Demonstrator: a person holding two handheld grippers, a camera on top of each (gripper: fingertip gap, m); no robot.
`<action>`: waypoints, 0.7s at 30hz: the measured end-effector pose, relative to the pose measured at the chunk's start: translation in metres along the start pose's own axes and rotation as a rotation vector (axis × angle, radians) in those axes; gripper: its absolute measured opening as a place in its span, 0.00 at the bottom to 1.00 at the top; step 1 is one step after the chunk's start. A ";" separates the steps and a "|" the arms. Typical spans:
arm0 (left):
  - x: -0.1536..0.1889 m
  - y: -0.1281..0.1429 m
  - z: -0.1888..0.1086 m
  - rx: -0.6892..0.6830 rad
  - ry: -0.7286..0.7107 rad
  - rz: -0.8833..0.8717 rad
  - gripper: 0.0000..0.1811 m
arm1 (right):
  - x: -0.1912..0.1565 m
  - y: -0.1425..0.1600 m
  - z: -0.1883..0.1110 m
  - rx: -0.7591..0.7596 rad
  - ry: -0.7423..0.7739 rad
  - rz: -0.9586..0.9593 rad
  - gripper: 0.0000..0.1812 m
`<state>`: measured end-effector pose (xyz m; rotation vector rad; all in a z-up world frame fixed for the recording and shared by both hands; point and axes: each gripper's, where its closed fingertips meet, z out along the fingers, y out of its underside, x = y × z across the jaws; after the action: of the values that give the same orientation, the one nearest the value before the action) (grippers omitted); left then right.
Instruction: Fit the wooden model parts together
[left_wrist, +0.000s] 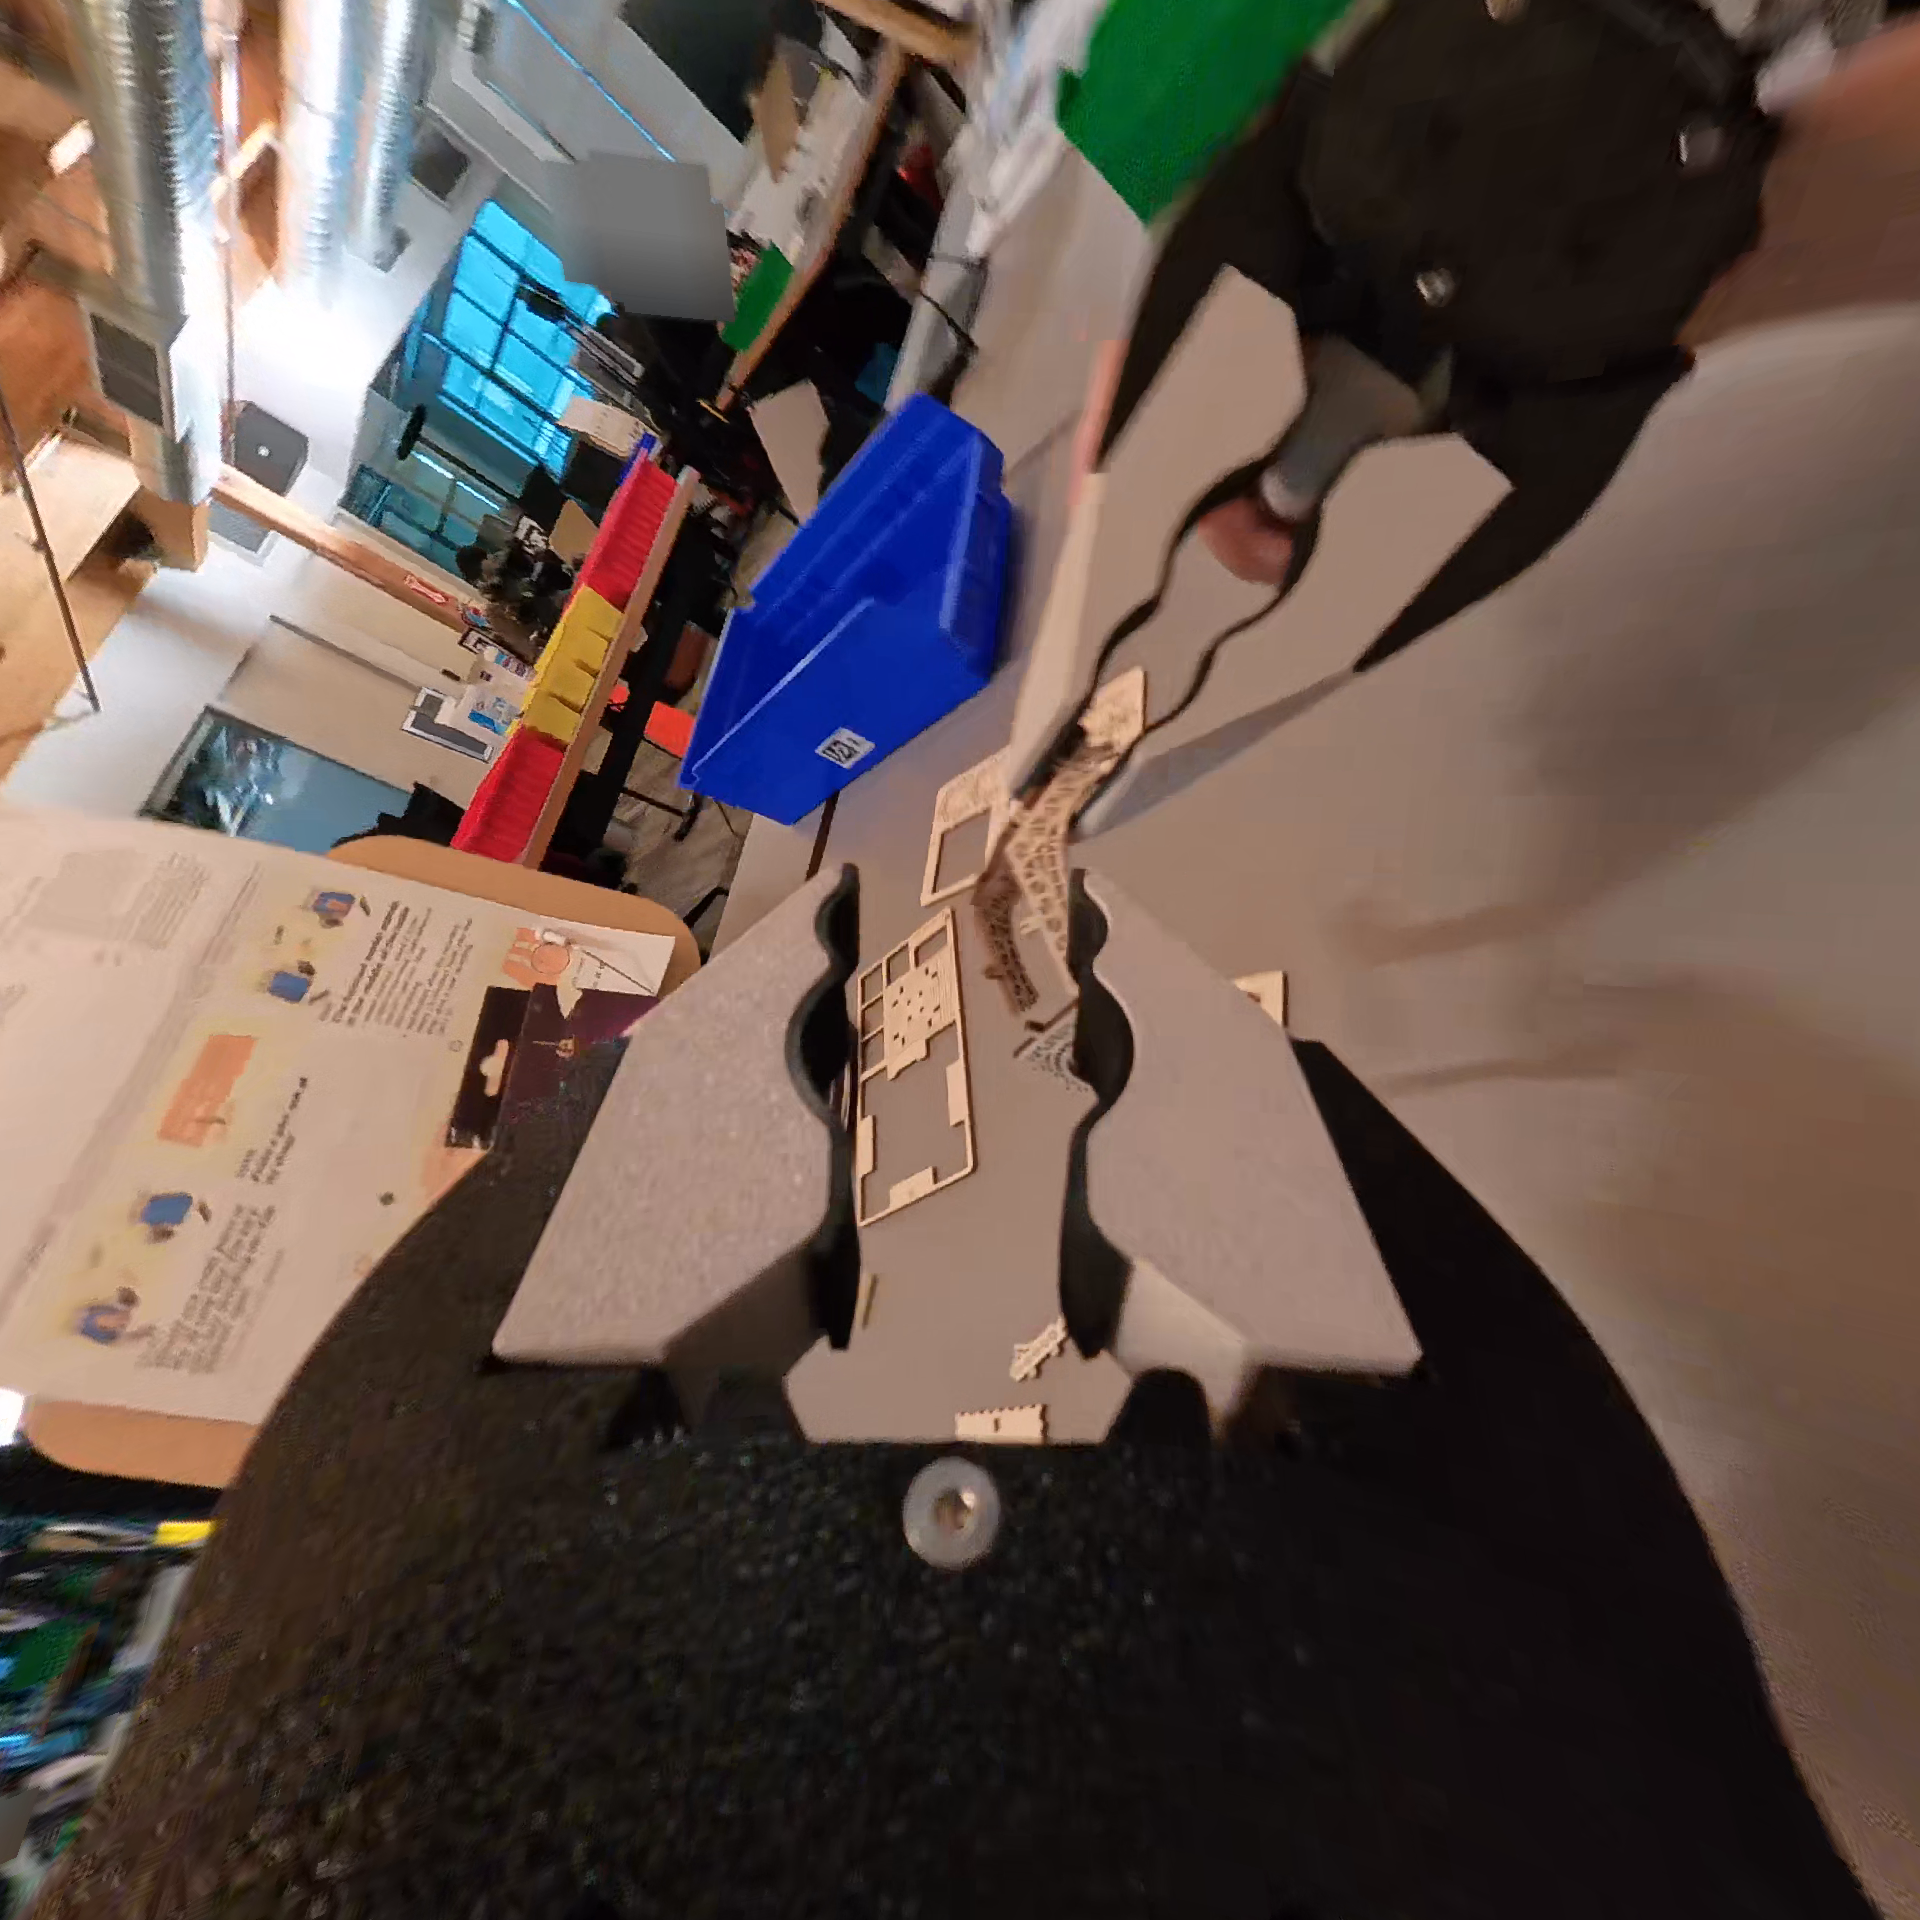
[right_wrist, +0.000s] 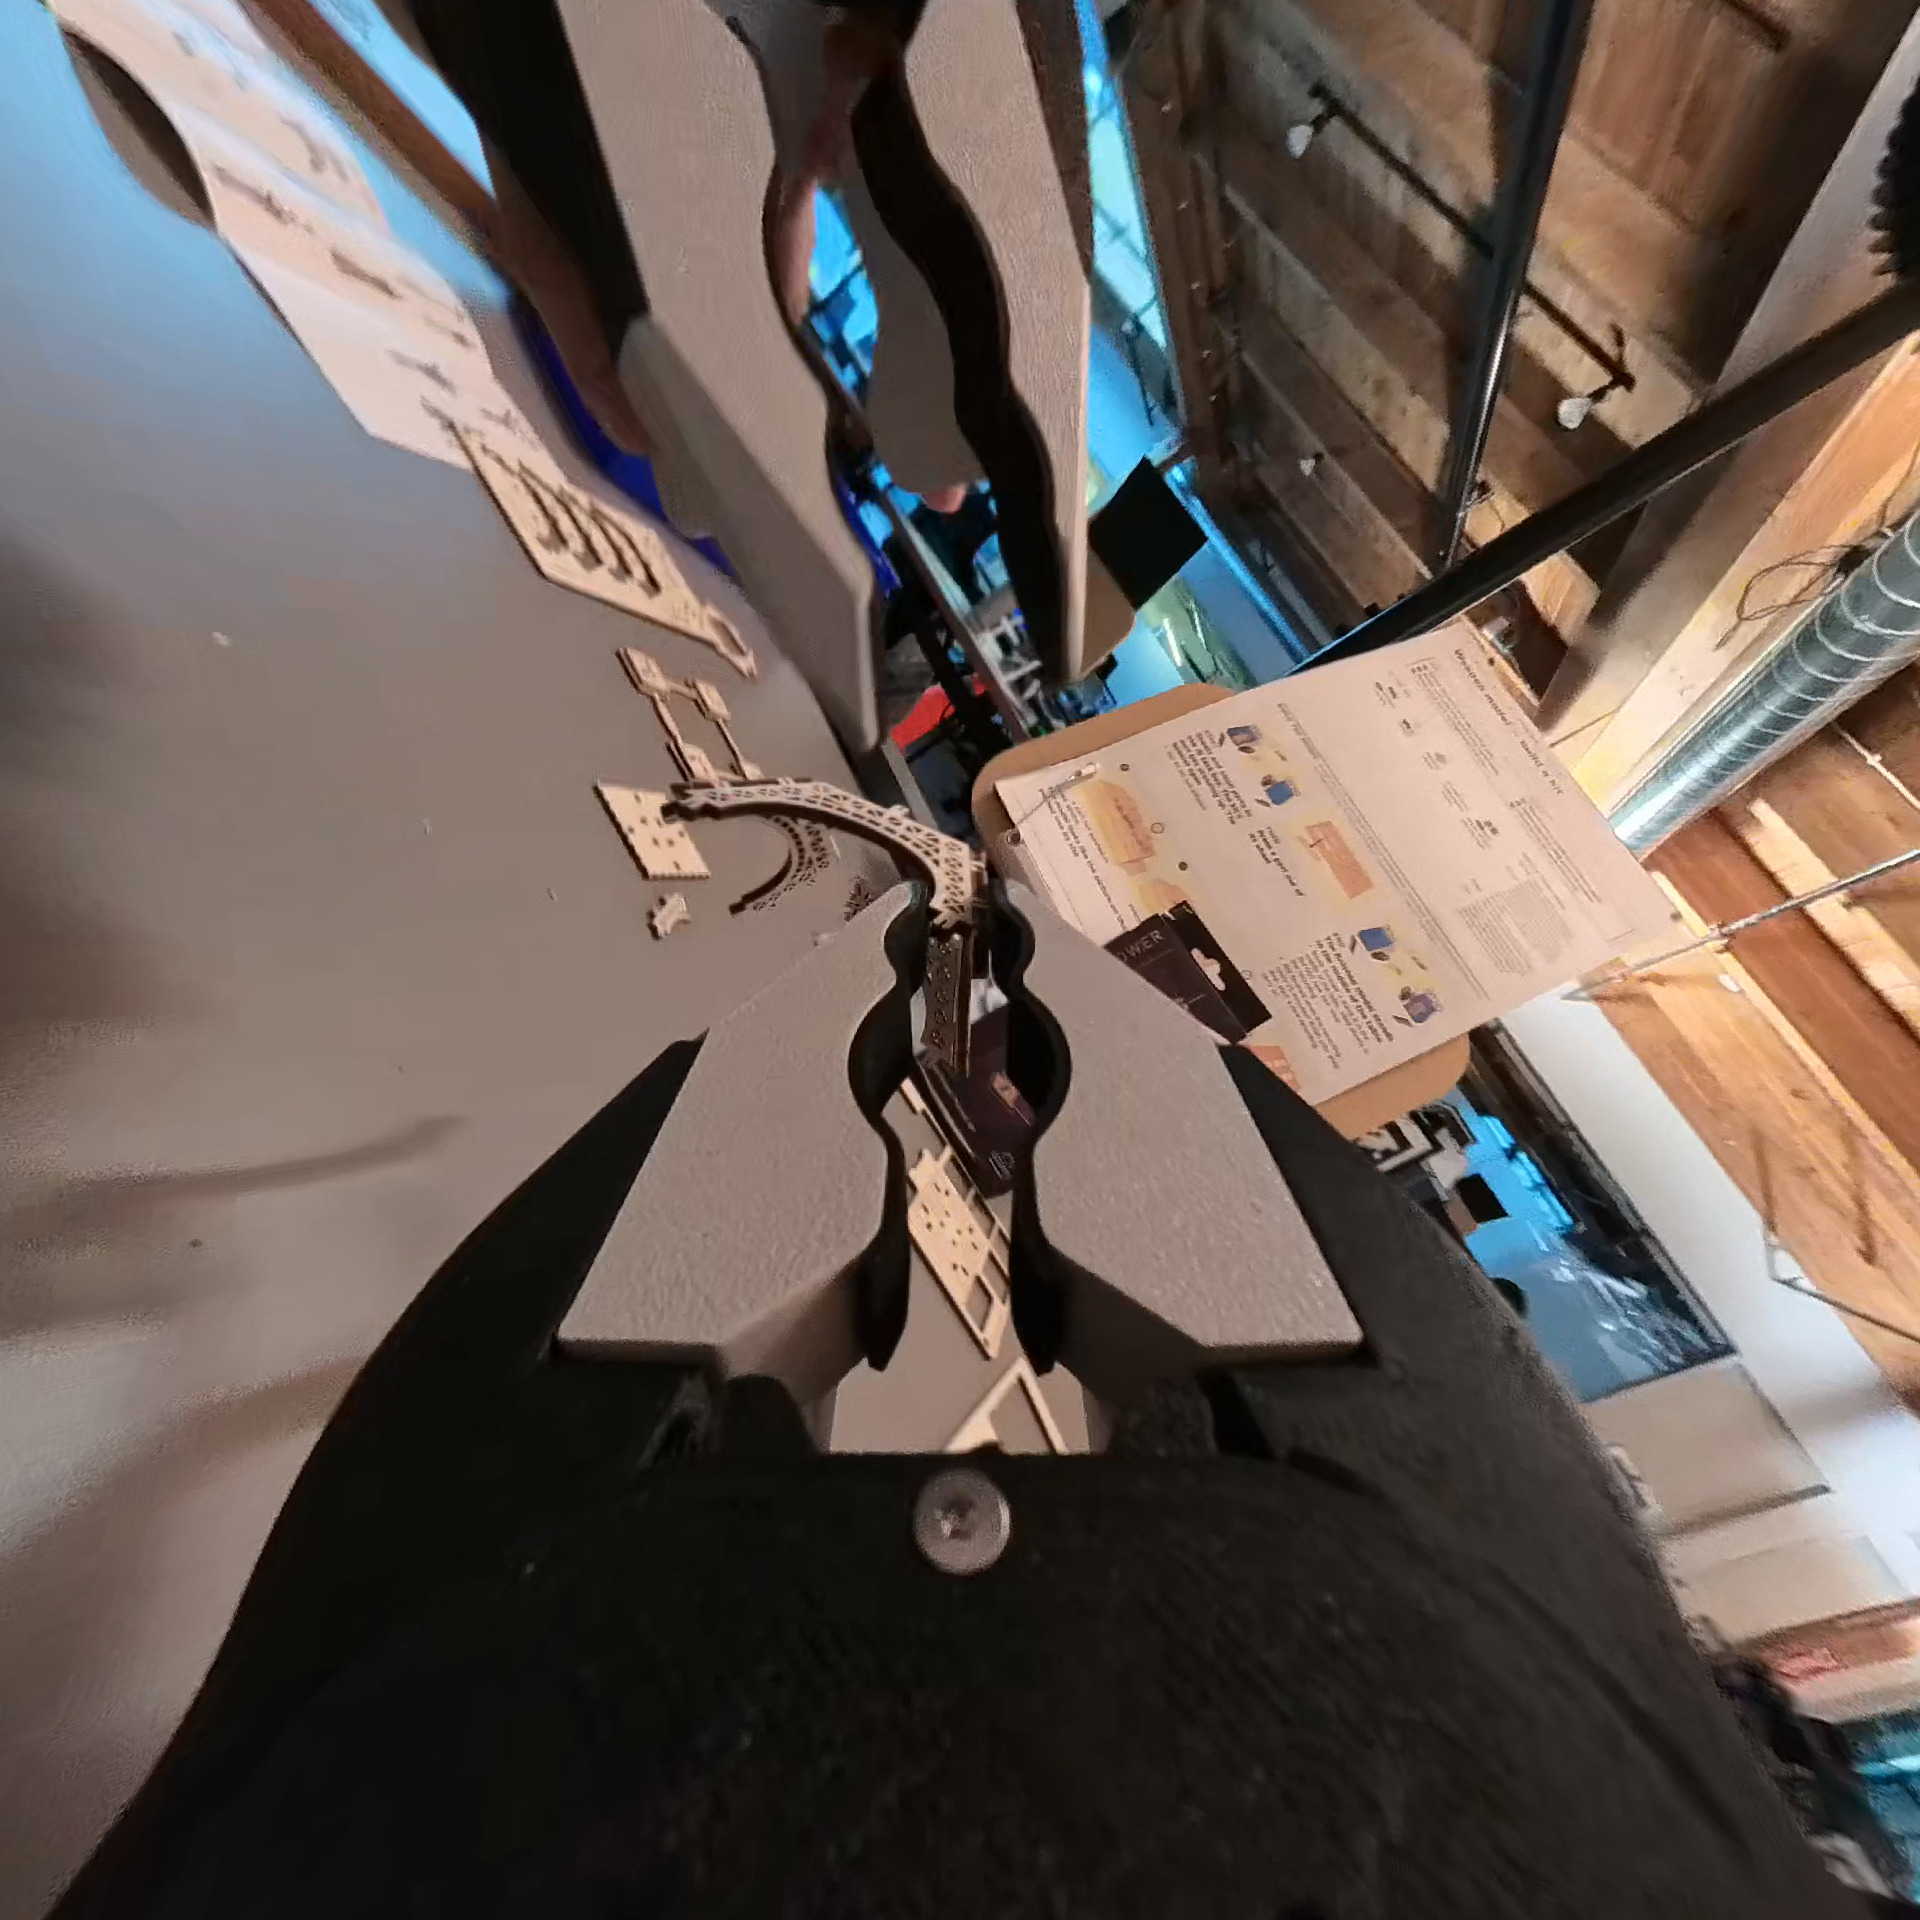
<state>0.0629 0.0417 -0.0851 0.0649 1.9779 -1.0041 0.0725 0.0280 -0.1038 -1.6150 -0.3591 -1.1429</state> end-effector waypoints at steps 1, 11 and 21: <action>-0.005 -0.001 -0.005 0.027 -0.004 -0.053 0.21 | 0.001 -0.001 -0.001 0.027 0.003 0.038 0.05; 0.012 0.046 -0.015 0.008 0.097 -0.341 0.25 | 0.022 -0.012 -0.012 0.291 0.063 0.408 0.05; 0.031 0.089 -0.002 -0.045 0.043 -0.485 0.24 | 0.036 0.006 -0.014 0.546 0.051 0.943 0.05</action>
<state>0.0790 0.0925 -0.1627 -0.4407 2.1022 -1.2672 0.0873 0.0024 -0.0787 -1.0448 0.1335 -0.3098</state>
